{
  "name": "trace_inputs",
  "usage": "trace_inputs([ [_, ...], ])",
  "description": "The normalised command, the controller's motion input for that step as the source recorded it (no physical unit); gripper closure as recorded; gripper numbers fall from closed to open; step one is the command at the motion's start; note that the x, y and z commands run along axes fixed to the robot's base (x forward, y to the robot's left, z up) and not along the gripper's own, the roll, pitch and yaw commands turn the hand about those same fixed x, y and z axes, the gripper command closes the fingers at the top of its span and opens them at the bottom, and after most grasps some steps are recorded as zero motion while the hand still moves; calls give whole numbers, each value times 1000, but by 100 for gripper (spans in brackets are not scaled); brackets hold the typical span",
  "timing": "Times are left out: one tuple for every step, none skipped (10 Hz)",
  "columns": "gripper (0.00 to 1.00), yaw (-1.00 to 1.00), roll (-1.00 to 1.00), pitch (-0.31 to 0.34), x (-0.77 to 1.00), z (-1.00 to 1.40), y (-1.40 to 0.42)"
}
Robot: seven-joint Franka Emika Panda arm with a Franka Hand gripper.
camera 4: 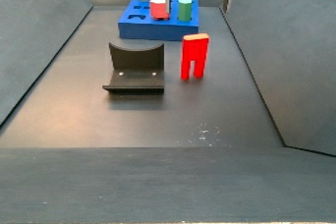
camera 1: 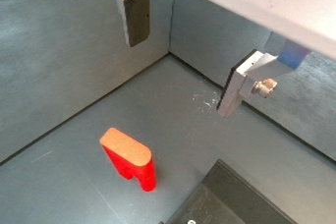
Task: Pick up the square-circle object. Move up. Move to above the board. Insert the square-circle object.
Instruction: Pick up the square-circle object.
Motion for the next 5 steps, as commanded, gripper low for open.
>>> trace_inputs([
  [0, 11, 0, 0, -26, -20, 0],
  [0, 0, 0, 0, 0, -26, -17],
  [0, 0, 0, -161, -23, -549, -403],
  [0, 17, 20, -181, 0, -731, -603],
  [0, 117, 26, -210, 0, -783, -634],
])
